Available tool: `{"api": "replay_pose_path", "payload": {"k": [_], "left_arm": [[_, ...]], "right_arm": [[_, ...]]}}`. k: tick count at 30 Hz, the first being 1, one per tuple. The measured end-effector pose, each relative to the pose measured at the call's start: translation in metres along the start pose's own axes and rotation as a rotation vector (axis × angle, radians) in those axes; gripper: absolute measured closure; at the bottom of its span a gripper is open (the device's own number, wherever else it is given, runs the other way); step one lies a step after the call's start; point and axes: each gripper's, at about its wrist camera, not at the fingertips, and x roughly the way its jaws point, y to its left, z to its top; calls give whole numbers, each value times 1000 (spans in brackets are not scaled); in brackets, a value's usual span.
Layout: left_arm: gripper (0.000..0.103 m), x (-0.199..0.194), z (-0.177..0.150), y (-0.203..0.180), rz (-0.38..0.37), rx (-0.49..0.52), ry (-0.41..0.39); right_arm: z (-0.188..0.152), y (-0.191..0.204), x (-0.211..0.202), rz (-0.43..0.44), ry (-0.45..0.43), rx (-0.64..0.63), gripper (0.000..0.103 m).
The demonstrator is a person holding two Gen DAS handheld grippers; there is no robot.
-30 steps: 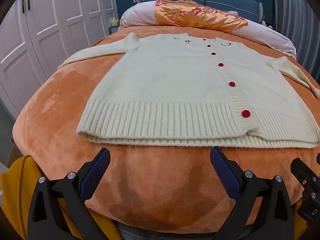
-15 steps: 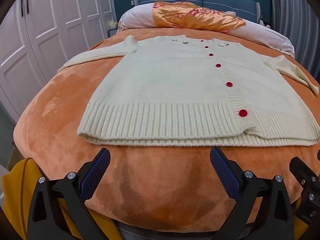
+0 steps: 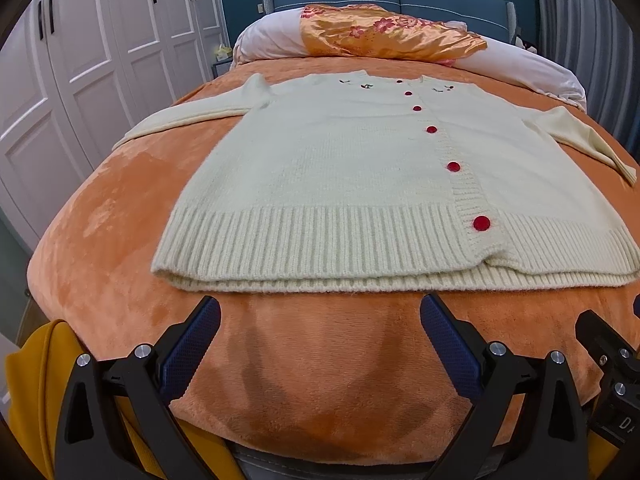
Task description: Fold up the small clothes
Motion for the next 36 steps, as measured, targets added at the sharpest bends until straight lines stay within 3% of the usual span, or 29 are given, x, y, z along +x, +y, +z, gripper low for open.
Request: {"api": "replay_pose_path", "payload": {"k": [36], "left_arm": [[5,1,-1,-1,-2,2,1]], "right_arm": [[-2,4,4,-2,6,-14,5]]}}
